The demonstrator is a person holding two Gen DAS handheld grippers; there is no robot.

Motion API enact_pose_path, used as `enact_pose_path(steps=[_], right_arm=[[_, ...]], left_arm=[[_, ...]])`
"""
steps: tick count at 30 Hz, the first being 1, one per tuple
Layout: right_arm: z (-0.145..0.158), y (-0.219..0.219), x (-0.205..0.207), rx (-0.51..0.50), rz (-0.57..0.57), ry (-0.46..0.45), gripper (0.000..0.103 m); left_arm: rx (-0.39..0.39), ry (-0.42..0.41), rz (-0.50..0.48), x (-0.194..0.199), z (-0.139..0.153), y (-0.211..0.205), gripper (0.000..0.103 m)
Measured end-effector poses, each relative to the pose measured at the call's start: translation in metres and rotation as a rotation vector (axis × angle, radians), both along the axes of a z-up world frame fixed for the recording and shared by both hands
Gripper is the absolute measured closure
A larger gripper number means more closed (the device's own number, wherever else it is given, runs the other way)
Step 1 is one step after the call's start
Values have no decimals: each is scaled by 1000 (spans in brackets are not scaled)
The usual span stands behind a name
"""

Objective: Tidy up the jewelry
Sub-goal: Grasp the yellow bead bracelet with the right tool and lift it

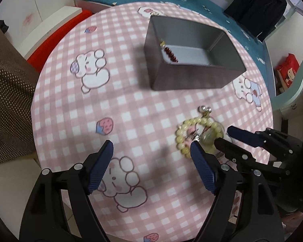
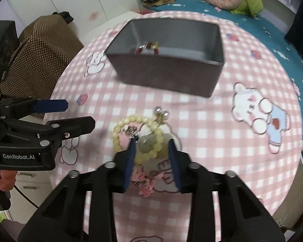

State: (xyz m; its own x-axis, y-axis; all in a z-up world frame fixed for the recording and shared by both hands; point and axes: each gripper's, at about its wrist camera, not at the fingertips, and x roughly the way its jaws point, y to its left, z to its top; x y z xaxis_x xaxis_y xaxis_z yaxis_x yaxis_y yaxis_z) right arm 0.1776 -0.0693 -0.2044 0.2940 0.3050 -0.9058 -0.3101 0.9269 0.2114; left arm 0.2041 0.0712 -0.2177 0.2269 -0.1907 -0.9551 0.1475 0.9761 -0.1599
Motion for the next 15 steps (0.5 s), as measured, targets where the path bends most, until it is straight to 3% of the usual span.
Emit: enact_pose_path(steps=[8,12,15], right_arm=[[-9,5,3,-62,9,-29,95],[-6,5,4,-60,14,-38,95],[7,3,5,9,4,-65,95]], left_arm=[[-16,25,-3,-7,-8,2,24],[-22,27,1,-7,-9,3,24],[-30,16,8,-5,-5,5,24]])
